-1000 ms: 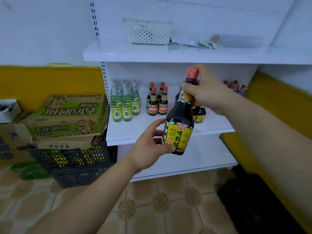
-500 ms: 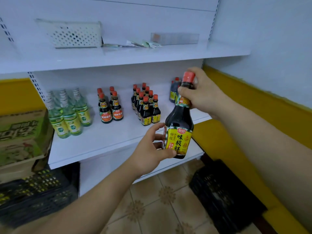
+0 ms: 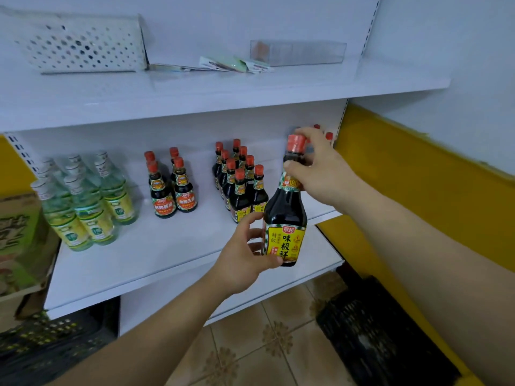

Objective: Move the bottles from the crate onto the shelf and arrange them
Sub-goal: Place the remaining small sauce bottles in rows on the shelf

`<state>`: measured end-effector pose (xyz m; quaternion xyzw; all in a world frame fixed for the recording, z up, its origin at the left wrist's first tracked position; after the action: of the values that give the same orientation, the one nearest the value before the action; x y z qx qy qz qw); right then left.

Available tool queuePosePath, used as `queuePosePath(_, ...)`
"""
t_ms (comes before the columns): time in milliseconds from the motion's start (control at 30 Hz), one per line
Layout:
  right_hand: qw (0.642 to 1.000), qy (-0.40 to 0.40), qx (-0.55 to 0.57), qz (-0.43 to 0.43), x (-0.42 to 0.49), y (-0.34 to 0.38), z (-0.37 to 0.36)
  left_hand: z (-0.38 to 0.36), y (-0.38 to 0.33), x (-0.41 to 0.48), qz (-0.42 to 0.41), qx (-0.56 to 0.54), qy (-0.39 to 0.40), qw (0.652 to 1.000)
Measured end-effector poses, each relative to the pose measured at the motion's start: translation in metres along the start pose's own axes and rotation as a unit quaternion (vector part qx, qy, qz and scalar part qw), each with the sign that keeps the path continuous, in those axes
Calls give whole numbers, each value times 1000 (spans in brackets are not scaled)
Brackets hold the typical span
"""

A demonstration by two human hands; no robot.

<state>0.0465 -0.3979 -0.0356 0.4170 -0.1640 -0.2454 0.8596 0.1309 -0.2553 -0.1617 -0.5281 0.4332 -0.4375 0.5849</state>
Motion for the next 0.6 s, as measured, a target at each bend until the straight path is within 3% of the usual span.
queuePosePath(200, 997, 53, -38, 37, 65, -53, -12, 11, 45, 65, 47, 48, -71, 995)
queuePosePath(600, 980, 171, 65, 83, 157, -181, -38, 5, 133, 185, 134, 101, -247, 954)
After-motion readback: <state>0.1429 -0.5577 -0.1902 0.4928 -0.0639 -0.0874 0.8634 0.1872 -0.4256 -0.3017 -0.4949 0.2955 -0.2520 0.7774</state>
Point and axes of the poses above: each hand's wrist, its own x-axis towards the middle knuckle, its own z-axis out of the back of the hand, y = z × x, the point moved 1 cm from there along x, towards the middle knuckle, and after that the axes turned 11 degrees about y, right-handed, at the moved point
